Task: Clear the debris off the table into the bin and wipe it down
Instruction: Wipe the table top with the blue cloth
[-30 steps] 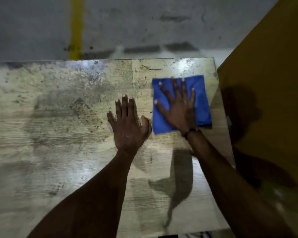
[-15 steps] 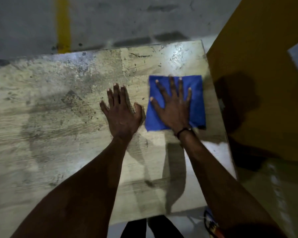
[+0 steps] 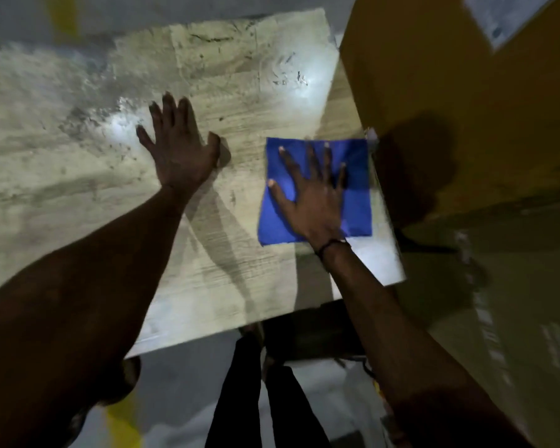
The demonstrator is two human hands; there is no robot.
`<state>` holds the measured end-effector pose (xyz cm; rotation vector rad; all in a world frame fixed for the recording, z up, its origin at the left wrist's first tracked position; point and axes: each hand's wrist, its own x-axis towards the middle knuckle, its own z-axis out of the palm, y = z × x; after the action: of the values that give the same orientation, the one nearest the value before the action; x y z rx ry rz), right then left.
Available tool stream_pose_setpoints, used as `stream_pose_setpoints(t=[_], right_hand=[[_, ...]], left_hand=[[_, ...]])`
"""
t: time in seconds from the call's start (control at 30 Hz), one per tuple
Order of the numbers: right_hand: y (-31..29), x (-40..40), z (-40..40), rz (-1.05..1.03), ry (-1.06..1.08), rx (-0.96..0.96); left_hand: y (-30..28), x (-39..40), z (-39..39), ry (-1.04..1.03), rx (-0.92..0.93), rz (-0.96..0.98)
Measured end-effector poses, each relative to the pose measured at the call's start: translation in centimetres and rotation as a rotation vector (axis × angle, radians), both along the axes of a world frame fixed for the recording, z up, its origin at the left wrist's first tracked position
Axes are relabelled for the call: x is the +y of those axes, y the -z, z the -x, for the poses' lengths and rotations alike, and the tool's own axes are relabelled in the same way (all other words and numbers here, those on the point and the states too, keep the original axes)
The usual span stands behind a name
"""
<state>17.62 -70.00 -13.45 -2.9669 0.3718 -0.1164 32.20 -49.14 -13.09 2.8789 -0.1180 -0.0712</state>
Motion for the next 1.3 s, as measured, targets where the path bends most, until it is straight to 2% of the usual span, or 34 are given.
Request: stream_pose_setpoints(t=[0.1,0.17,0.27,0.4,0.47,0.53,0.67,0.77,0.87,0.93,1.03,1.13,1.23,1.3], right_hand=[[0.1,2.1,3.8,-0.039,-0.185,-0.024],[0.0,1.6,8.1,-0.057,-0.208,-0.006],[0.2,-2.0,13.1,-0.026,-0.111,0.045],[-0.2,-4.4,12.8,-0.021,0.072,0.084],[-0.5,-2.0,10.6,-0.052,0.136,0.075],[-0.3,2.1,8.2,-0.044,0.111,0.066],[0.0,13.9,4.0,-0.062,-0.09,-0.059],[0.3,22.2,1.8,-0.125,-0.336,-0.096],[1.0,23.1,0.0,-0.153,-0.43,-0.127],[1.5,20.1,-0.8,-0.1,-0.344,-0.141],[2.0,12.9,-1.2,0.014,-0.077,-0.128],[1.9,6.6,-1.5,0.031,0.212,-0.056],[1.8,4.9,-3.9,-0.025,0.444,-0.05],[2.1,6.9,-6.7,-0.044,0.483,-0.094]], left_hand=[[0.1,1.1,0.7,0.069,-0.001,0.02],[0.2,2.6,2.4,0.129,-0.018,0.035],[0.2,5.9,7.8,0.2,-0.069,0.088],[0.0,10.6,14.2,0.226,-0.061,0.126],[-0.1,13.1,16.1,0.172,-0.058,0.146],[-0.2,15.8,17.0,0.083,-0.07,0.144],[0.0,20.4,16.0,0.018,-0.076,0.14],[0.2,23.2,13.8,-0.024,-0.051,0.154],[0.1,24.3,11.2,-0.007,-0.052,0.185],[0.0,24.3,9.4,0.042,-0.064,0.201],[0.0,23.6,6.6,0.107,-0.072,0.196],[0.0,23.4,3.6,0.159,-0.081,0.178],[0.1,23.0,0.9,0.161,-0.091,0.154],[0.0,22.9,-0.8,0.138,-0.09,0.14]])
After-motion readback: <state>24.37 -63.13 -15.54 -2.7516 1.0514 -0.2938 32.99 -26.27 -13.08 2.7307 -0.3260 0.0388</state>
